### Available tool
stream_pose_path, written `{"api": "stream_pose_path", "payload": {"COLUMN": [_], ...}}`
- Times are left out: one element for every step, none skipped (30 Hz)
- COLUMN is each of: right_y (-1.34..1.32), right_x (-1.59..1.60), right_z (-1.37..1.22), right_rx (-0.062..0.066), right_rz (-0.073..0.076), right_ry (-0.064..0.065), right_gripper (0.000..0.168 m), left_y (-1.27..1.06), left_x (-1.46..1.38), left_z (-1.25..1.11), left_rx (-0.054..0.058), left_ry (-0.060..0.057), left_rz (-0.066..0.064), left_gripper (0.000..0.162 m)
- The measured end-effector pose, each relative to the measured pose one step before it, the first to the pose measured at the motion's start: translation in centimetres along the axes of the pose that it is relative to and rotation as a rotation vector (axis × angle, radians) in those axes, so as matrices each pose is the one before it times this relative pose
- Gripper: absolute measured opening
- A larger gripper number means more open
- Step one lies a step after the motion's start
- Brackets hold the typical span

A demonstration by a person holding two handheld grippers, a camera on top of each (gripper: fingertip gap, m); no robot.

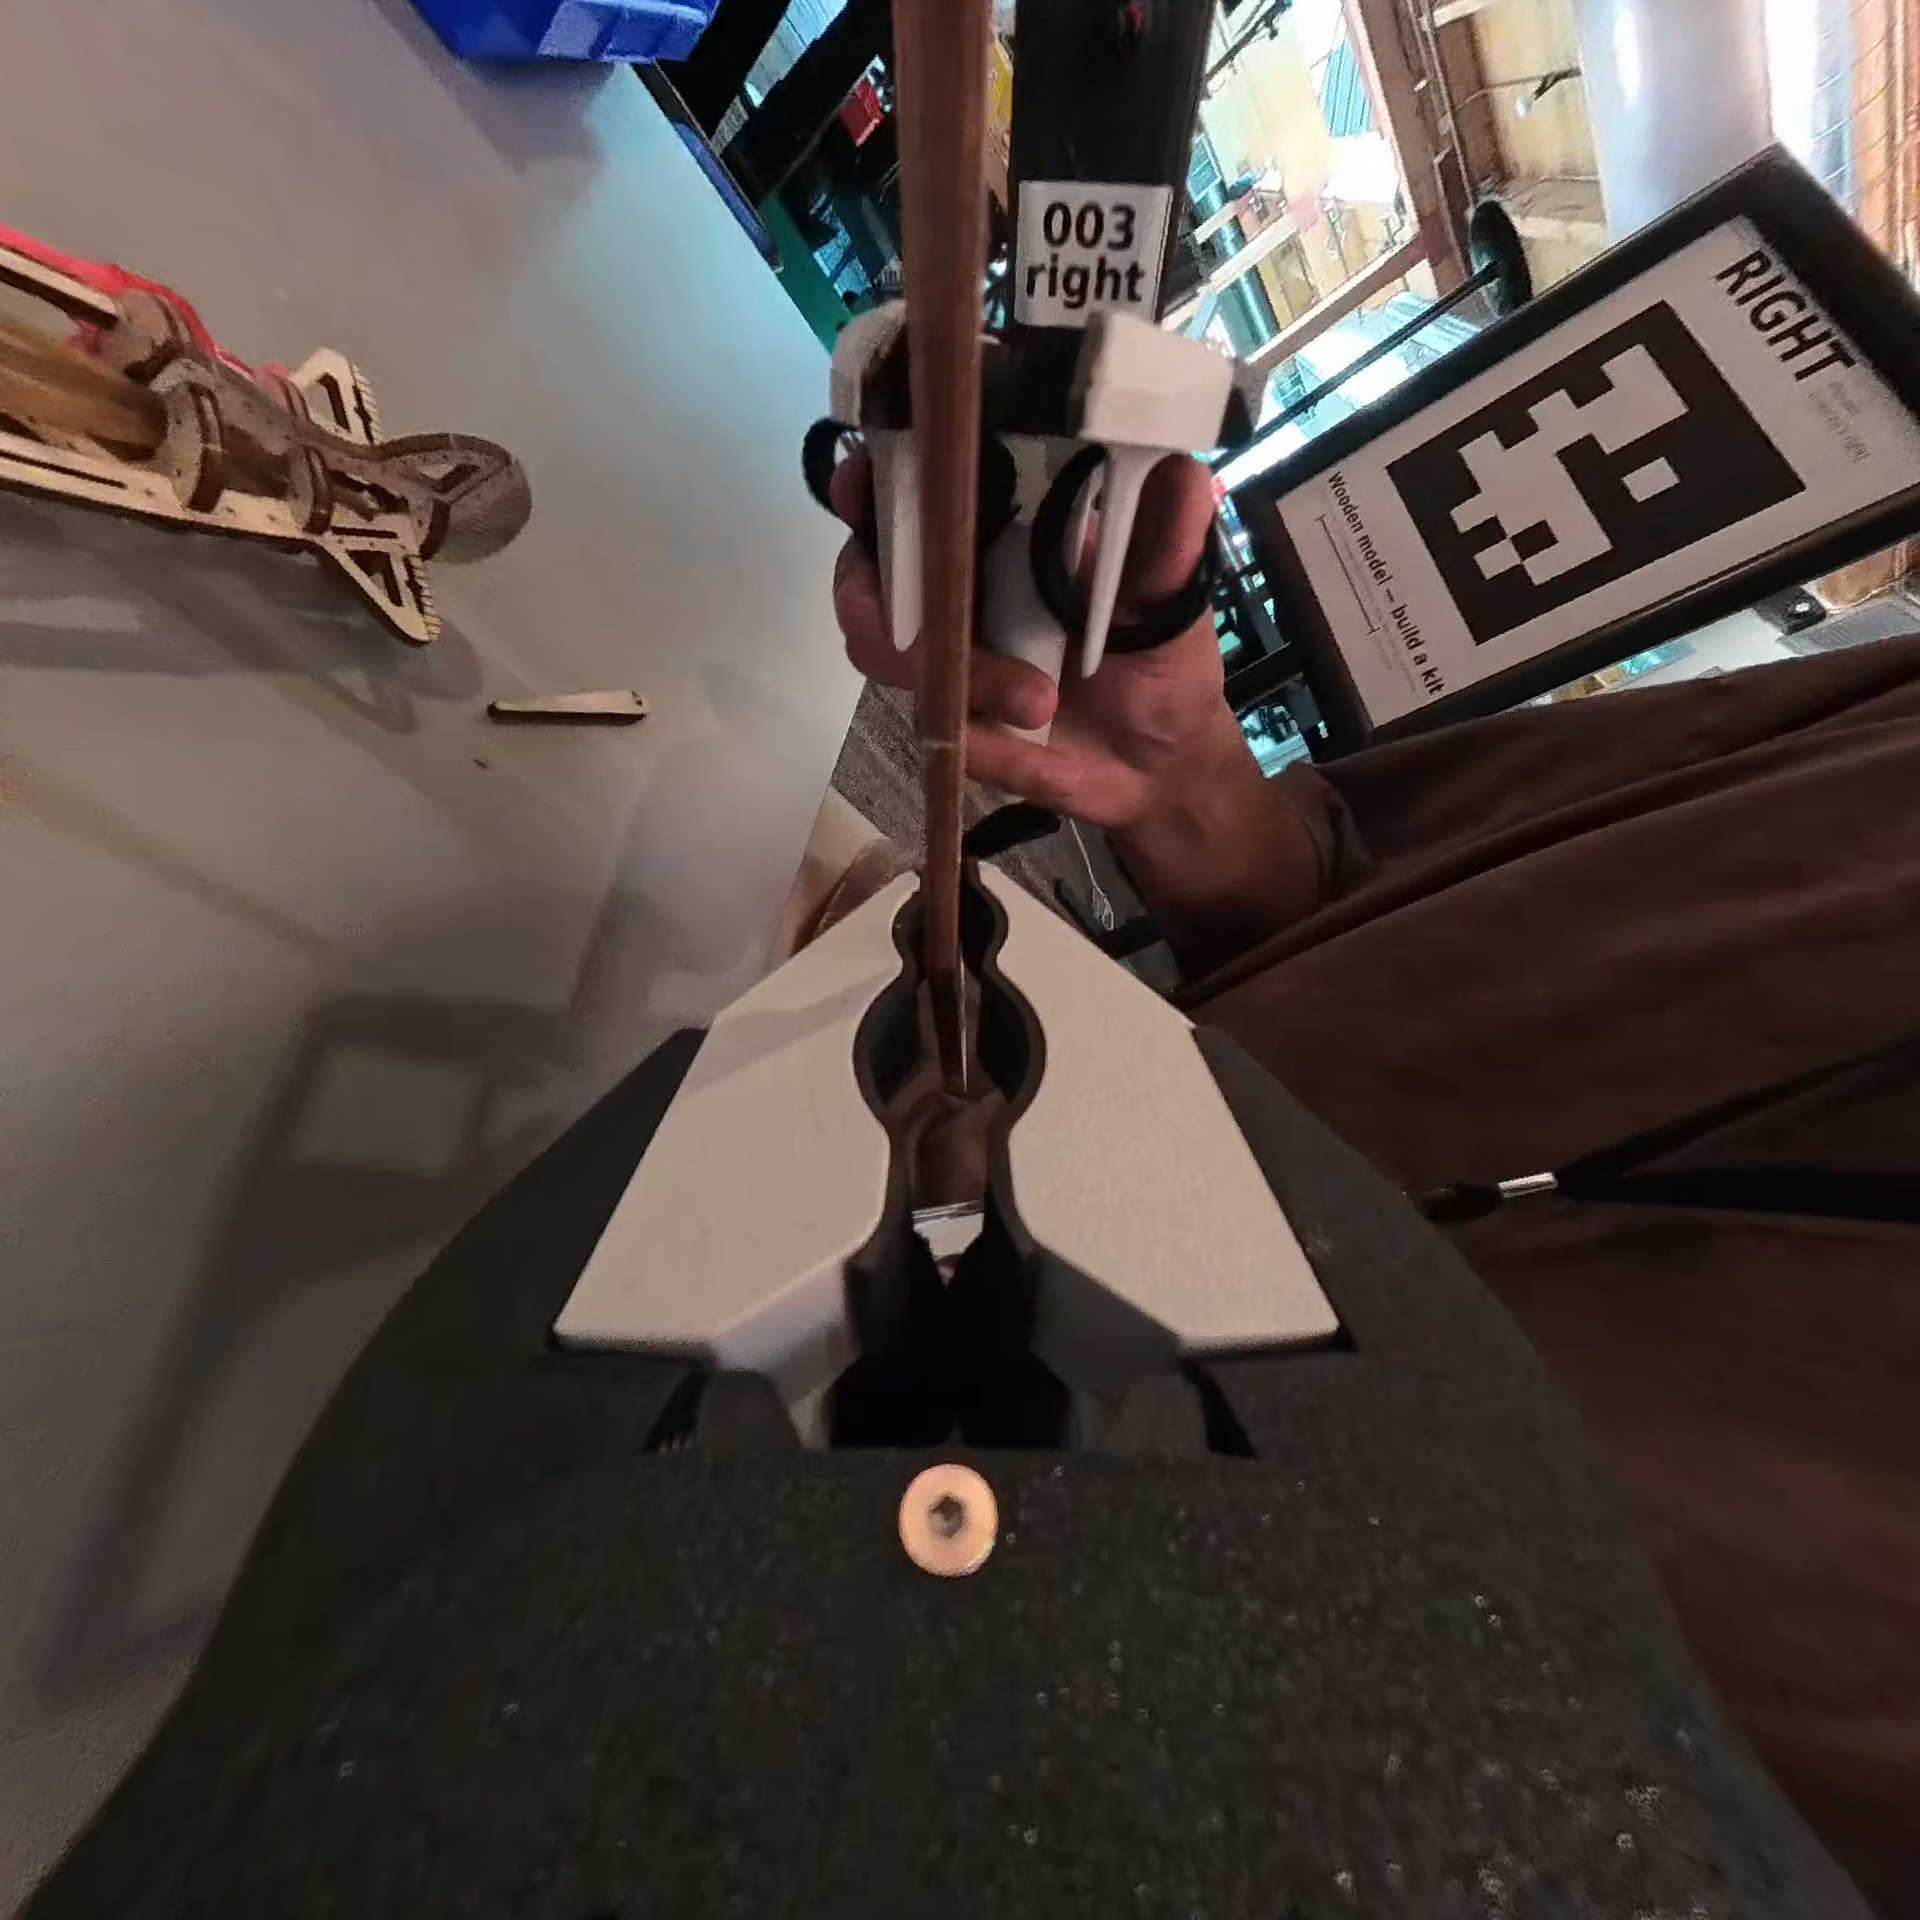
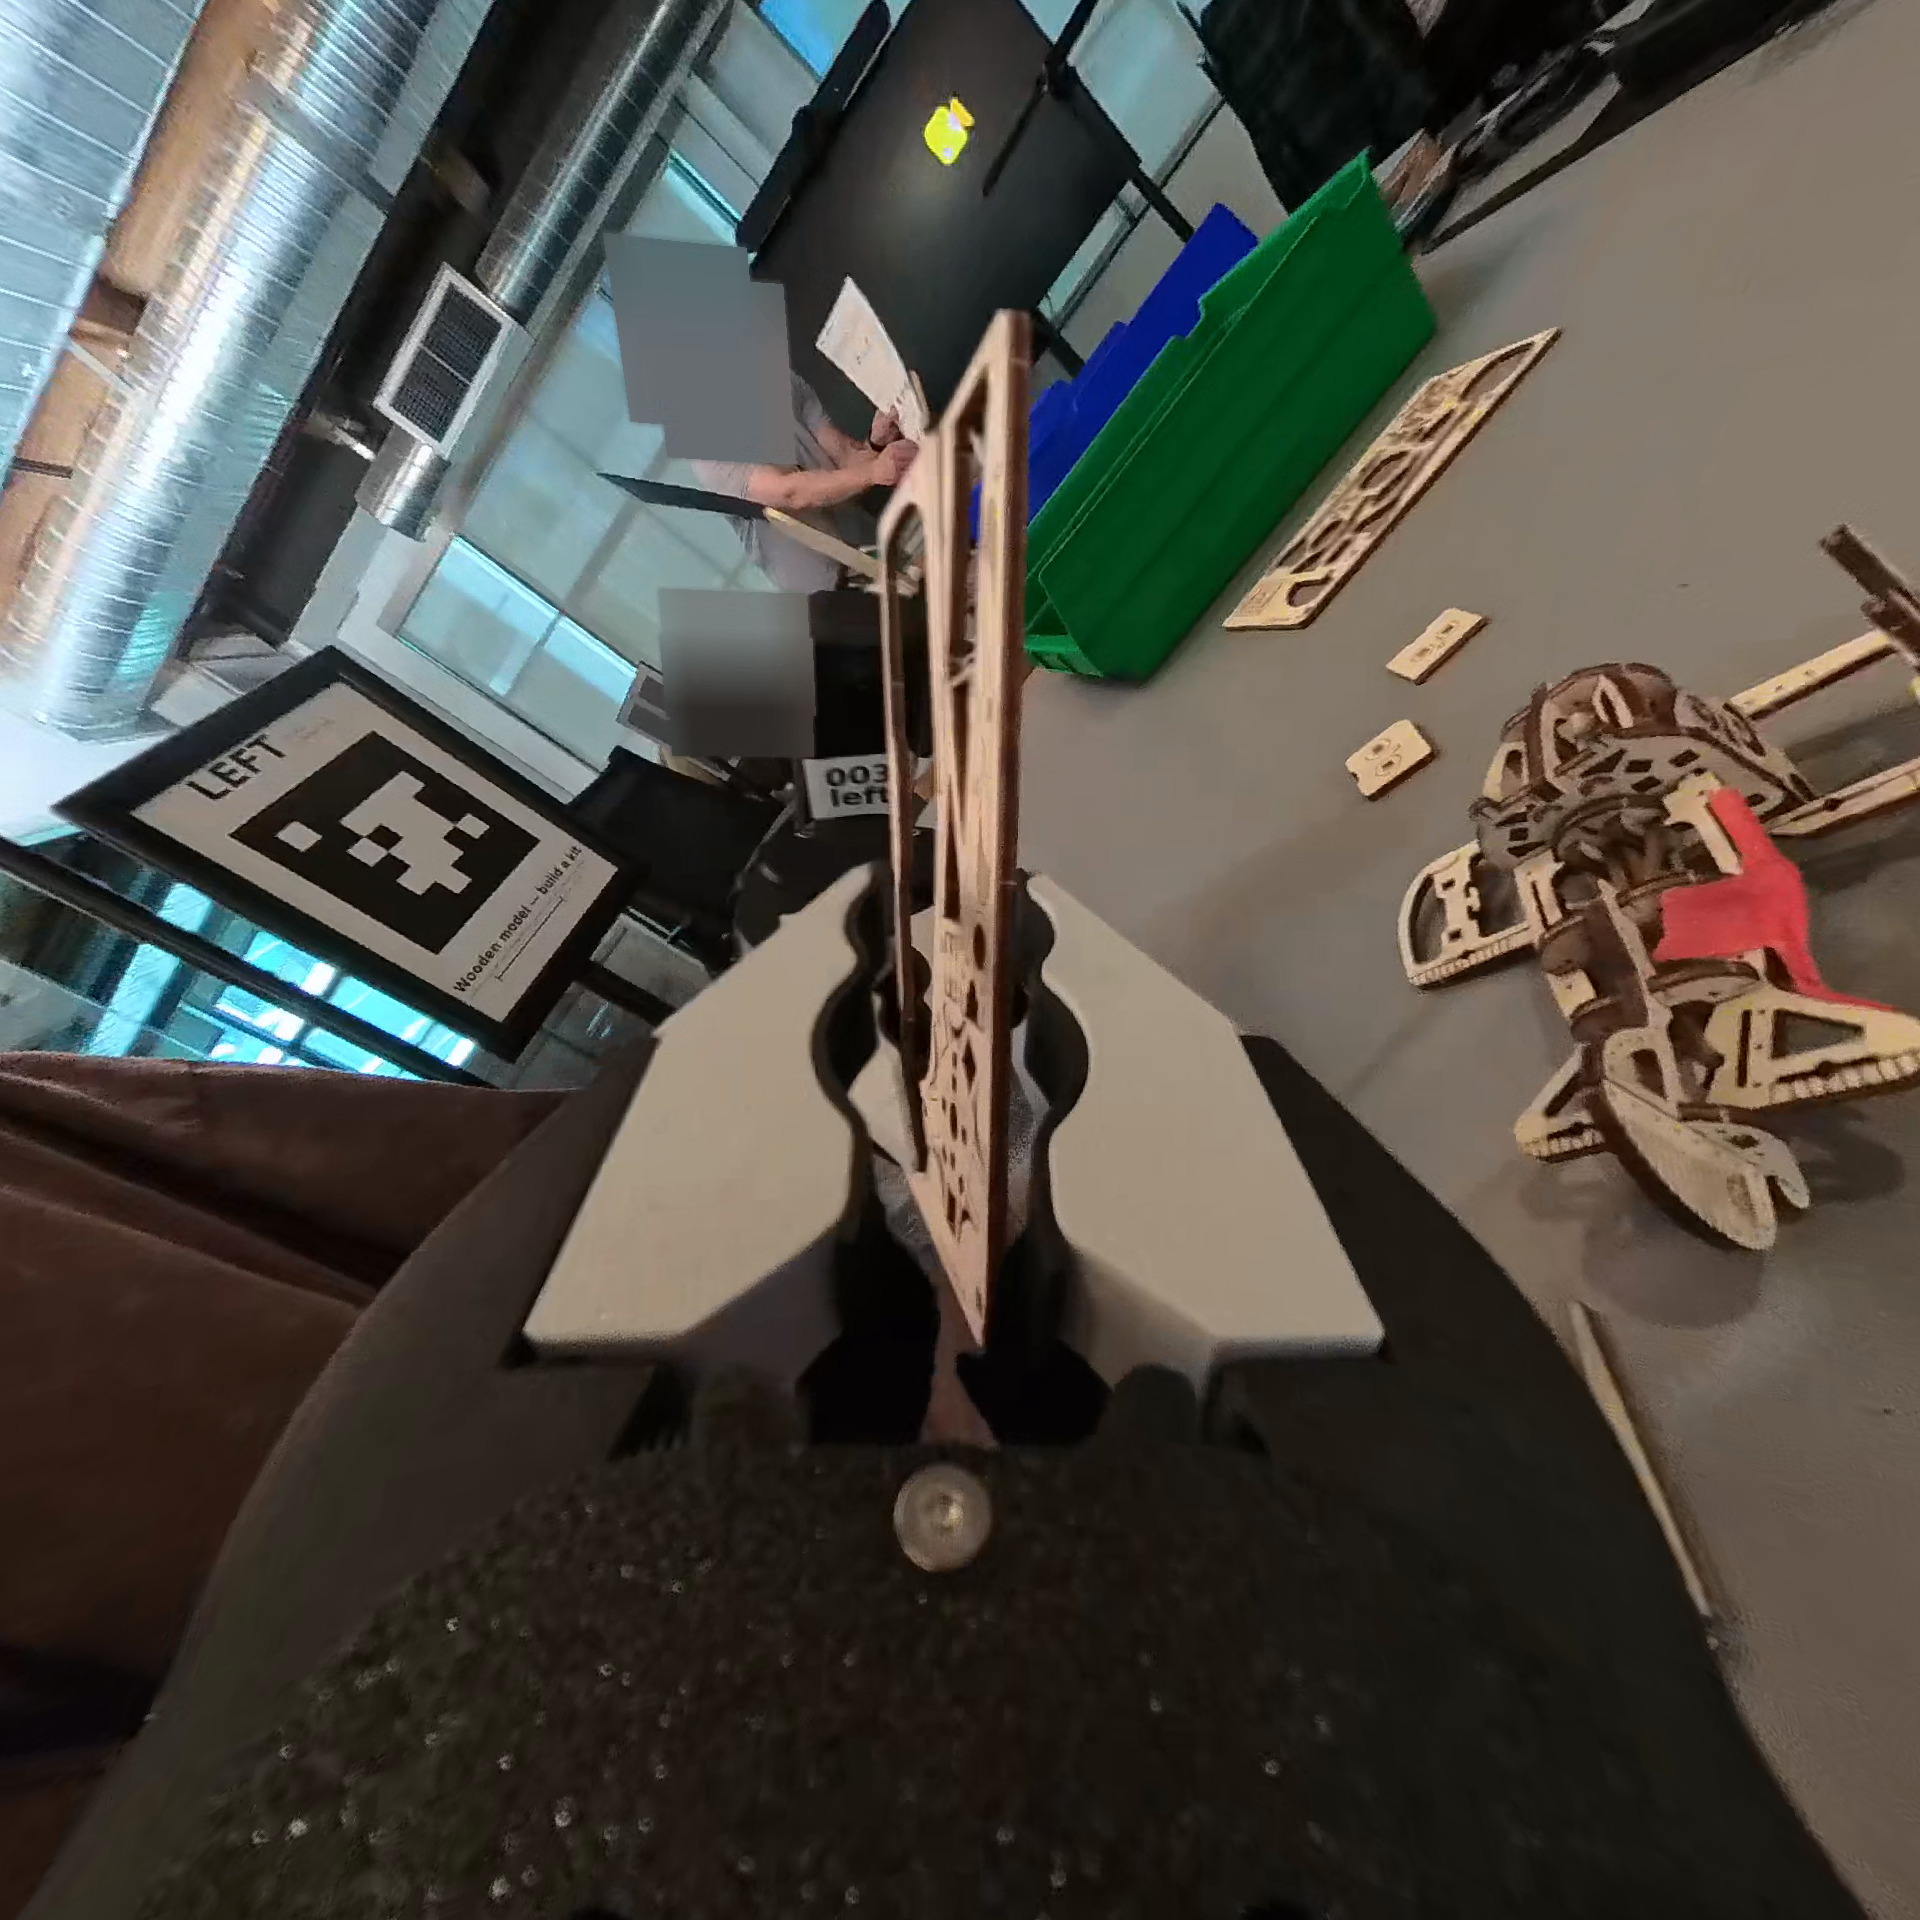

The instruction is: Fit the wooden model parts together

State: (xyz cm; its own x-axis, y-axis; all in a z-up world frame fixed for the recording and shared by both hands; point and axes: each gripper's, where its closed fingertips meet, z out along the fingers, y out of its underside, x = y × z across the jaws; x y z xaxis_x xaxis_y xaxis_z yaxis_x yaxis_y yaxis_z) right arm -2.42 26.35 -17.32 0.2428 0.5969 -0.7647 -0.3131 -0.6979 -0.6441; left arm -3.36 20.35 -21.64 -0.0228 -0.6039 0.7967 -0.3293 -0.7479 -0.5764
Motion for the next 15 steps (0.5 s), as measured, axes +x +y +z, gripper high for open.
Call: {"api": "stream_pose_path", "payload": {"right_y": [0.306, 0.4, 0.35, 0.249, 0.072, -0.06, -0.028, -0.044, -0.063, -0.007, 0.092, 0.146, 0.138, 0.194, 0.211], "right_x": [0.274, 0.173, 0.093, -0.006, 0.084, 0.043, -0.05, -0.105, -0.145, -0.176, -0.149, -0.103, -0.126, -0.167, -0.026], "right_z": [0.085, 0.177, 0.243, 0.235, 0.117, 0.028, 0.062, 0.061, 0.051, 0.029, 0.004, 0.014, 0.023, -0.005, -0.028], "right_rx": [-0.0096, -0.0206, -0.0184, -0.0111, 0.0004, 0.009, 0.0057, 0.0069, 0.0092, 0.0045, -0.0062, -0.01, -0.0096, -0.0157, -0.0214], "right_rz": [-0.008, -0.0165, -0.012, -0.004, 0.0011, -0.0048, 0.003, 0.0119, 0.0193, 0.0263, 0.0312, 0.0202, 0.0071, -0.0013, -0.0087], "right_ry": [0.0193, 0.0112, 0.0055, -0.0008, 0.0053, 0.002, -0.0053, -0.0134, -0.0221, -0.0294, -0.0275, -0.0203, -0.0145, -0.01, 0.0064], "right_gripper": [0.013, 0.011, 0.012, 0.012, 0.011, 0.01, 0.009, 0.009, 0.008, 0.005, 0.004, 0.003, 0.003, 0.001, 0.001], "left_y": [0.031, 0.061, 0.116, 0.127, 0.086, 0.009, -0.047, 0.001, -0.051, -0.045, 0.056, 0.116, 0.133, 0.139, 0.154], "left_x": [0.027, -0.026, -0.013, -0.178, -0.02, 0.042, -0.086, -0.154, -0.105, 0.014, 0.069, 0.127, 0.157, 0.038, 0.049], "left_z": [0.09, 0.114, 0.139, 0.132, 0.12, -0.01, -0.132, -0.165, -0.186, -0.161, -0.086, -0.035, -0.013, -0.068, -0.118], "left_rx": [0.0002, -0.003, -0.007, -0.0078, -0.0041, 0.0024, 0.0055, 0.0039, 0.0064, 0.0065, 0.0019, -0.0018, -0.0041, -0.0063, -0.0109], "left_ry": [-0.0025, -0.0059, -0.0066, -0.0162, -0.0043, 0.0045, 0.0007, -0.0017, -0.0018, 0.0024, 0.0035, 0.0039, 0.0034, -0.002, 0.0006], "left_rz": [0.003, 0.0055, 0.006, 0.0056, 0.0033, -0.0026, -0.0082, -0.0066, -0.0044, -0.002, 0.0003, 0.0054, 0.0075, 0.0062, 0.0076], "left_gripper": [0.0, 0.0, 0.0, 0.0, 0.0, 0.0, 0.0, 0.0, 0.0, 0.0, 0.0, 0.0, 0.0, 0.0, 0.002]}}
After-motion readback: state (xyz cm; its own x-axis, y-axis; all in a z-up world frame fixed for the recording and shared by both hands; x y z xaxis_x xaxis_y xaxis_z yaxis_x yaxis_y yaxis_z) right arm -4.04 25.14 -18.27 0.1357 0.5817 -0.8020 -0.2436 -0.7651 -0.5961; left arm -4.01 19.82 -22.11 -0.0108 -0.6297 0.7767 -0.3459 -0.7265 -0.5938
